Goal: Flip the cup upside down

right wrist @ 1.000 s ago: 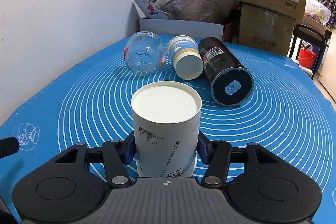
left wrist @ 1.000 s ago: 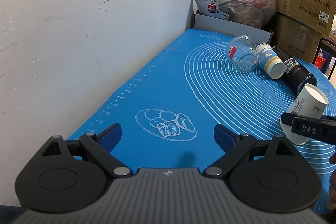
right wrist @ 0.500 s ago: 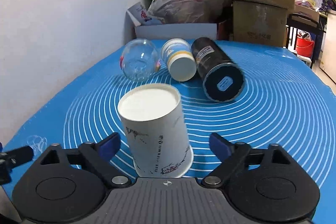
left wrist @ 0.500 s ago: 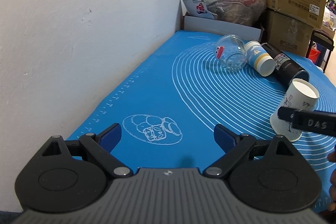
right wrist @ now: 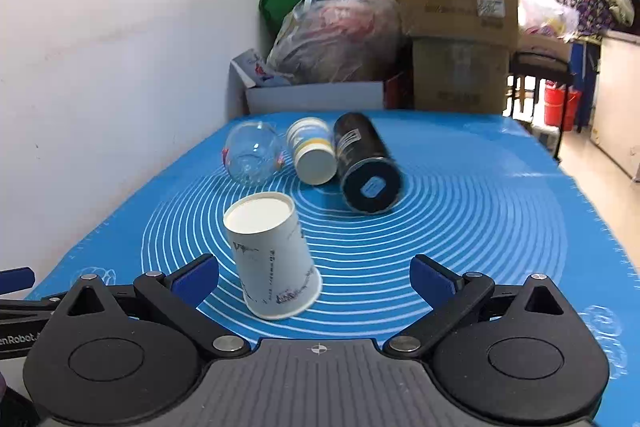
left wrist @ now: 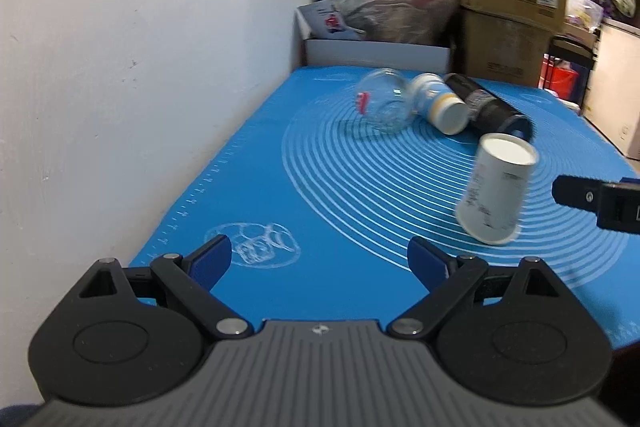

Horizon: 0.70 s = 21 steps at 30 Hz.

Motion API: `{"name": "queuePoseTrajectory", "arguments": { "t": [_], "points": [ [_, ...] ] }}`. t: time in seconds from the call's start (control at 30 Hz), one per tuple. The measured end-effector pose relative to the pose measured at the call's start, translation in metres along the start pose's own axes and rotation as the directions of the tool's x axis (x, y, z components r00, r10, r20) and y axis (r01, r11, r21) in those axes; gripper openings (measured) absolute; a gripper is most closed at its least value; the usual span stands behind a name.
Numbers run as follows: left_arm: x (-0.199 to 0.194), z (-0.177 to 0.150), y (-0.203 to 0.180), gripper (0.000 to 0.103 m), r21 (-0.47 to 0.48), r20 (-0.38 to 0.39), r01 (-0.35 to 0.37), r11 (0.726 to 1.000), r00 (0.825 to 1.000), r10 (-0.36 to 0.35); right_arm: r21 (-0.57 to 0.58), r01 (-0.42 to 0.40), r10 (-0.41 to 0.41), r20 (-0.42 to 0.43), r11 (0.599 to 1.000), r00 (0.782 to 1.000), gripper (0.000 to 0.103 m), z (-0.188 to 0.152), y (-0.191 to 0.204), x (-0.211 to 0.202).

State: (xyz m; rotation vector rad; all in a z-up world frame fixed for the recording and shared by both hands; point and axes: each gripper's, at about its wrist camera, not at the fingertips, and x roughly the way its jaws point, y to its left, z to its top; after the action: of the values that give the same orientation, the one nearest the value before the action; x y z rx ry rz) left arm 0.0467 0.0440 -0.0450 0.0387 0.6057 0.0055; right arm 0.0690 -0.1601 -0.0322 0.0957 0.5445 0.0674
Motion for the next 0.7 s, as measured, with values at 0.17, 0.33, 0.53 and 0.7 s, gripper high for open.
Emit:
{"name": "queuePoseTrajectory", "arguments": {
  "t": [0.17,0.33,0.53,0.7],
  "points": [
    [-0.021,-0.004,-0.013,0.094,0.024,-0.017,0.036,0.999,0.999,-0.036,0.028,0.015,-0.015,-0.001,0.999,1.000,0.103,-0.002,-0.009,-0.031],
    [-0.041,-0.009,-0.023,0.094,0.040,-0.022,0.050,0.998,0.999,-0.049,0.040,0.004,-0.004,-0.008,0.999,1.000,0.103,-0.005,-0.015,-0.055],
    [-0.061,-0.014,-0.029,0.094,0.058,-0.024,0.060,0.997,0.998,-0.059,0.020,0.004,-0.003,-0.015,1.000,1.000,0.103,-0.013,-0.015,-0.079],
    [-0.069,-0.017,-0.034,0.094,0.070,-0.027,0.064,0.995,0.998,-0.062,0.016,0.011,-0.010,-0.018,1.000,1.000,0.103,-0.018,-0.017,-0.094]
  ]
}}
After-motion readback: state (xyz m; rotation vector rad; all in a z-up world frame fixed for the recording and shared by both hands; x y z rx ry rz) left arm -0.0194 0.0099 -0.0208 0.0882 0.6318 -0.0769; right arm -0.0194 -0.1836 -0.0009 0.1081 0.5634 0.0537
